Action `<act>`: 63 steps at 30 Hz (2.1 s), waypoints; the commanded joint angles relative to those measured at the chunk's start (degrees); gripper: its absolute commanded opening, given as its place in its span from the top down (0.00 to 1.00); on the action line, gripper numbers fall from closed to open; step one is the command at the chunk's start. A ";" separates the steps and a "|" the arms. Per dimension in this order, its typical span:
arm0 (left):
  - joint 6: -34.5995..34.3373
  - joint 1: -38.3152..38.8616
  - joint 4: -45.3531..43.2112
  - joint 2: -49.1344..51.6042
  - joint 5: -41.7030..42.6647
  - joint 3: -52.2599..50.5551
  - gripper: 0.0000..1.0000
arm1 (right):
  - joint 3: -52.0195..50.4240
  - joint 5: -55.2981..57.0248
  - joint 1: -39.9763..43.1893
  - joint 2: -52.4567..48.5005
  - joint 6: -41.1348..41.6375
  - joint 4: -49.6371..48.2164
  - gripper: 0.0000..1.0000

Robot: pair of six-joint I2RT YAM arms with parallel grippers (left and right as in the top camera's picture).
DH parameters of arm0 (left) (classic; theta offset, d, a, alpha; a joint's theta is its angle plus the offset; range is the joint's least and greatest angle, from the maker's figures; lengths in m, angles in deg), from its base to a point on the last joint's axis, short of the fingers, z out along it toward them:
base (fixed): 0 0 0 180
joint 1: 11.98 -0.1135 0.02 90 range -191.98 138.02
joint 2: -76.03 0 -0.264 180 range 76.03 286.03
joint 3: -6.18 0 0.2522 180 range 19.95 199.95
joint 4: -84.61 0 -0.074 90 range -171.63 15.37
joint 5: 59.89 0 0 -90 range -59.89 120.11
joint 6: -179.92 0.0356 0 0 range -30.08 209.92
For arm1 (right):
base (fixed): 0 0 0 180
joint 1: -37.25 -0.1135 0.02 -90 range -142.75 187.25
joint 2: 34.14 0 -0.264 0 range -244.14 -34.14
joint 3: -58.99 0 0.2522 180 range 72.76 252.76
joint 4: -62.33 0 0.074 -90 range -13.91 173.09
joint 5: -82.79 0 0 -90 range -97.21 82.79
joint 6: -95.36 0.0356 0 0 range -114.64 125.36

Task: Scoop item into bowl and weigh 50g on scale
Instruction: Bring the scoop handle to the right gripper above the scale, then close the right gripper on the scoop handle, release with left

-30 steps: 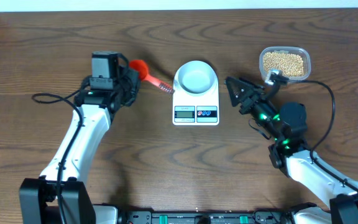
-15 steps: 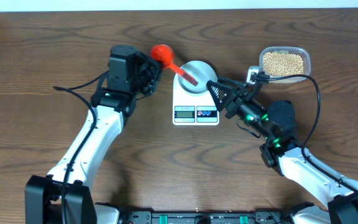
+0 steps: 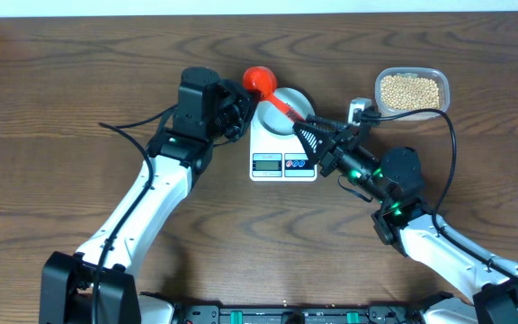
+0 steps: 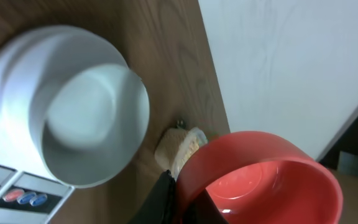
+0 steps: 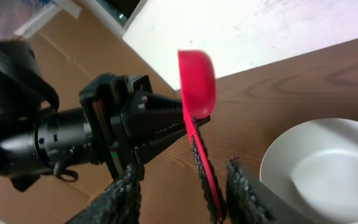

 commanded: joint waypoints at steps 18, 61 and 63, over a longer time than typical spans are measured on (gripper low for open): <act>-2.78 3.98 -0.57 -0.74 4.59 1.18 0.93 | 0.98 -0.09 -0.94 -0.39 -1.88 -0.70 0.83; -2.12 3.98 2.82 -0.74 6.08 1.14 0.93 | 0.98 2.86 -0.39 -0.39 -0.13 -1.66 0.94; -2.12 3.98 2.93 -0.74 6.08 1.14 0.93 | 0.98 2.86 -0.39 -0.39 -0.13 -1.64 0.95</act>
